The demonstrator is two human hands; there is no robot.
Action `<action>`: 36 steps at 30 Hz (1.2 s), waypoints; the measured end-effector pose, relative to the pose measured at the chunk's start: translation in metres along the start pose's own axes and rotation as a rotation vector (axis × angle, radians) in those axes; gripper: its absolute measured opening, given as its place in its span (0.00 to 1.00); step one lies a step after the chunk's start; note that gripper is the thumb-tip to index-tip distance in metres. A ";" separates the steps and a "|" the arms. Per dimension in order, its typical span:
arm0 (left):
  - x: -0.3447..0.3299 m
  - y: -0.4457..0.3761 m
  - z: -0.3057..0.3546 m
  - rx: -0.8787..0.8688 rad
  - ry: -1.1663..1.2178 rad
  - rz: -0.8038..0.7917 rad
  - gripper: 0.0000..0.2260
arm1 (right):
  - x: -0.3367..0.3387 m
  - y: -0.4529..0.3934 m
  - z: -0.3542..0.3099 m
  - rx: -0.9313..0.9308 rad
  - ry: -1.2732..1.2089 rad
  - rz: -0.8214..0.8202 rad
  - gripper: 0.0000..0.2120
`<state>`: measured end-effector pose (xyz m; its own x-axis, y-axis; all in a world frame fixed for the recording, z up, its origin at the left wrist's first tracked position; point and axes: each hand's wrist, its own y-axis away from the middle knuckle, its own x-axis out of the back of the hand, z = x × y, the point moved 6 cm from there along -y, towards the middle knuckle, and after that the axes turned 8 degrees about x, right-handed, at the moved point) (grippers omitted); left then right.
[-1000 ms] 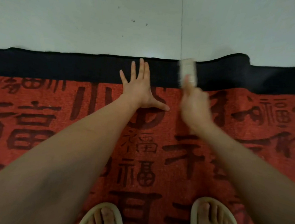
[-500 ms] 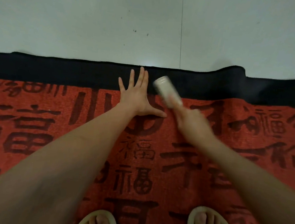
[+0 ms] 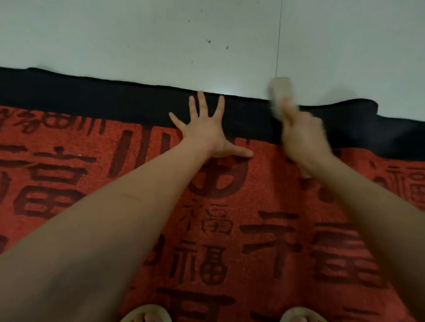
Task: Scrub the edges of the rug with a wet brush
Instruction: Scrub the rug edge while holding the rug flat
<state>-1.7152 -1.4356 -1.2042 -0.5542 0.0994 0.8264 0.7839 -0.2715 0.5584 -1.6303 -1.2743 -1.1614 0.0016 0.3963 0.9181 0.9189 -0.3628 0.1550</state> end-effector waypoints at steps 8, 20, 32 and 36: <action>-0.004 -0.004 0.009 0.102 0.067 -0.069 0.71 | -0.003 -0.027 0.017 -0.184 -0.043 0.059 0.22; -0.005 -0.009 0.014 0.106 0.138 -0.017 0.66 | -0.021 0.000 -0.029 -0.024 -0.094 0.019 0.24; -0.007 -0.008 0.010 0.080 0.155 0.044 0.57 | -0.043 0.001 -0.065 0.119 -0.139 -0.148 0.25; -0.007 -0.006 0.002 0.024 0.105 0.021 0.68 | -0.014 0.004 0.005 -0.068 -0.011 0.027 0.23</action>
<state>-1.7156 -1.4323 -1.2131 -0.5628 -0.0076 0.8265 0.8015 -0.2492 0.5435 -1.6247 -1.2769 -1.1758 0.0305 0.3946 0.9184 0.8896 -0.4296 0.1551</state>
